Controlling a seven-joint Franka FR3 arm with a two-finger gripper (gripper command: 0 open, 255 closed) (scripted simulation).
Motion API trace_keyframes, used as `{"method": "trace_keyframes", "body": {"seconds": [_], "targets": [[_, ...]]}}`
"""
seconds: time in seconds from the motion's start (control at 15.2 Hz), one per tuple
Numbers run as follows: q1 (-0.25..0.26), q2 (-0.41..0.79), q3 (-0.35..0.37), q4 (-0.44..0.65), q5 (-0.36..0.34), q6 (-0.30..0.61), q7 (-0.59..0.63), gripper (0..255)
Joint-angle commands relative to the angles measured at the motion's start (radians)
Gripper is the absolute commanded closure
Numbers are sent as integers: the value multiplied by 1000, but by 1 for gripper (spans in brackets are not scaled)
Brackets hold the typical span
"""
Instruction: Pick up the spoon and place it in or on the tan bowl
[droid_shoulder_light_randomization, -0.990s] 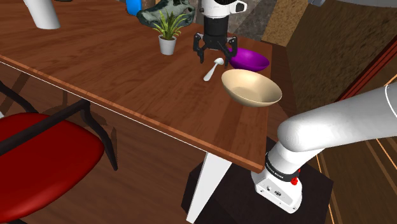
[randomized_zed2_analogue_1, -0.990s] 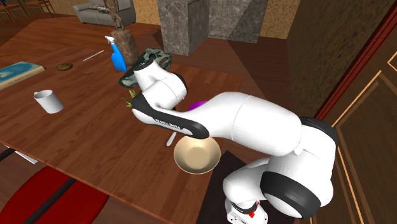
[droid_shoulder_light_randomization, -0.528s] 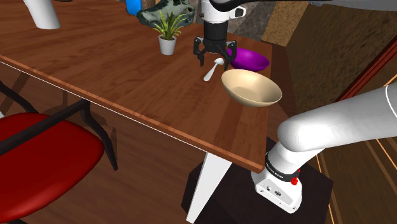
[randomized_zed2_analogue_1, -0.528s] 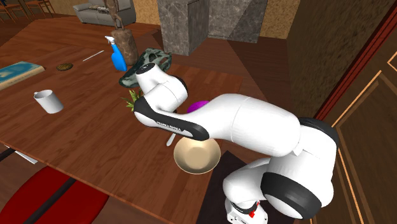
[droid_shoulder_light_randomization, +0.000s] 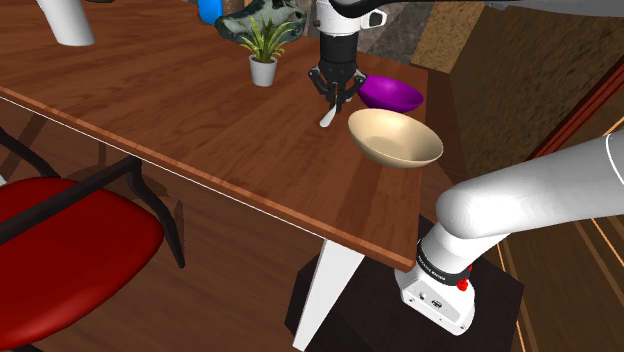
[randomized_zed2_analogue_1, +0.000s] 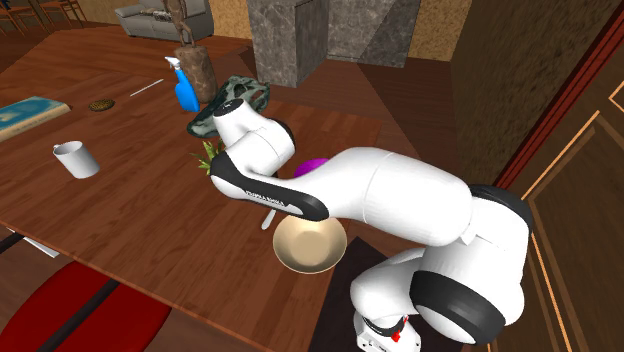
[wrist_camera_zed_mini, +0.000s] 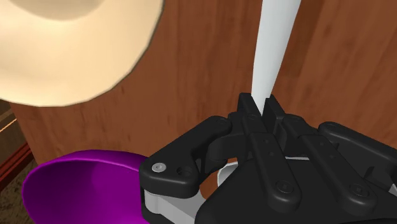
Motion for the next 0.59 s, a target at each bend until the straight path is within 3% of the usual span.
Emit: {"method": "trace_keyframes", "body": {"seconds": [0.0, 0.53], "targets": [[0, 1, 0, -1, 0, -1, 0, 255], [-5, 4, -9, 67, -7, -65, -7, 255]]}}
